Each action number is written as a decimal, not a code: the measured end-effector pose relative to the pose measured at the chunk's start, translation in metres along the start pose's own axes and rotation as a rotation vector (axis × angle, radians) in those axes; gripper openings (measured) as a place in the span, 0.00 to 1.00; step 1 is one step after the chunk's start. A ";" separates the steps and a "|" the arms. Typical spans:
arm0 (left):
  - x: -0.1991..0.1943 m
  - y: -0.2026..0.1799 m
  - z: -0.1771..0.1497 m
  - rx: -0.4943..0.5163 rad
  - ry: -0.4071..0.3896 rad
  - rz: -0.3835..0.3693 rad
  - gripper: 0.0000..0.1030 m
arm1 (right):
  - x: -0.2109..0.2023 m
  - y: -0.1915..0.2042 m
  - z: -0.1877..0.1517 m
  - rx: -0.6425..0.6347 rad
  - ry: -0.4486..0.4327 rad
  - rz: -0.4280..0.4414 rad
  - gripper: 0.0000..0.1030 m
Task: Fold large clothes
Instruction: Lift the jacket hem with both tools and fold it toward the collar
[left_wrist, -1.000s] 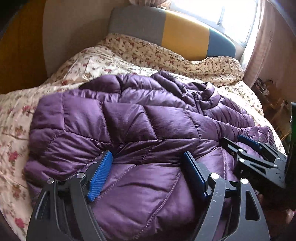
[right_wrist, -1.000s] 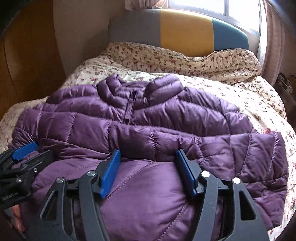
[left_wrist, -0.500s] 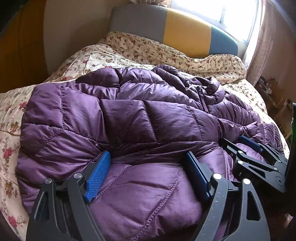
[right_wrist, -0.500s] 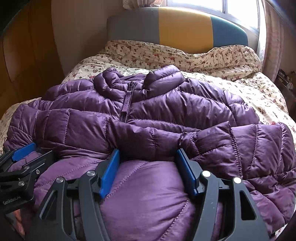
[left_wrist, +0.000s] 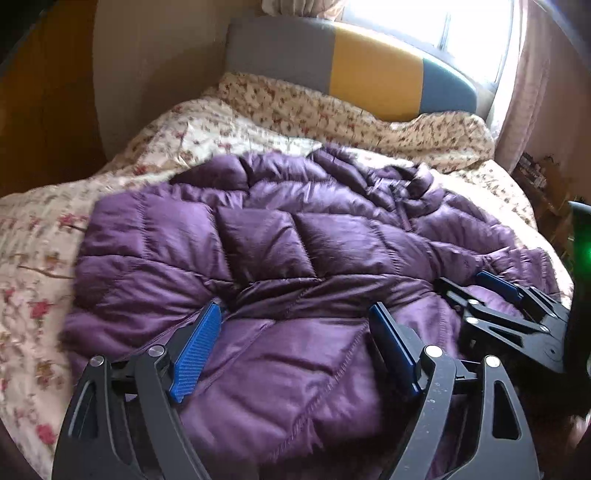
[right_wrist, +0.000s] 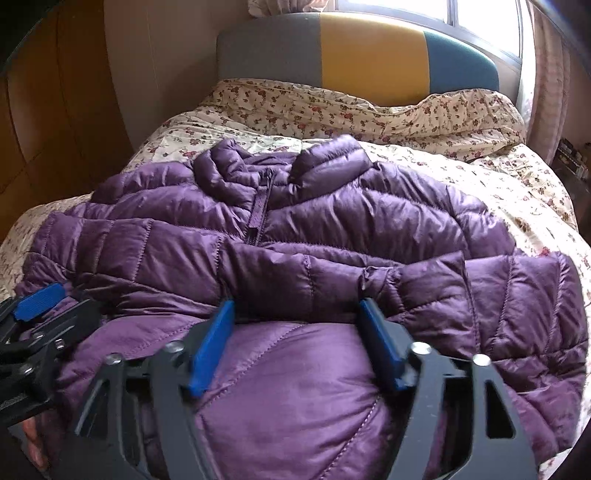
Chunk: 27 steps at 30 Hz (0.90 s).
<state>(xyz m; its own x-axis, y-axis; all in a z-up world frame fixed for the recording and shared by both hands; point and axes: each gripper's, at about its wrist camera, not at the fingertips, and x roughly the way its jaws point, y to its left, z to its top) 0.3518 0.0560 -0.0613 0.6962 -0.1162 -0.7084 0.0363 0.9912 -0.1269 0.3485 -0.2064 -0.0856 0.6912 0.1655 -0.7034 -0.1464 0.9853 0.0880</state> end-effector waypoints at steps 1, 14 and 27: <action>-0.012 0.000 -0.001 0.012 -0.015 0.012 0.79 | -0.008 0.000 0.001 0.003 -0.007 0.009 0.79; -0.122 0.022 -0.055 0.043 -0.075 0.014 0.80 | -0.108 -0.036 -0.053 0.052 0.074 0.100 0.85; -0.173 0.042 -0.114 0.032 -0.071 0.050 0.80 | -0.164 -0.108 -0.151 0.189 0.164 0.014 0.85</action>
<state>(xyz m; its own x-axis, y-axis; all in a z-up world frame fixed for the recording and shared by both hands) 0.1512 0.1103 -0.0225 0.7465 -0.0626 -0.6625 0.0224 0.9974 -0.0690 0.1442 -0.3467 -0.0867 0.5635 0.1853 -0.8050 -0.0097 0.9759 0.2179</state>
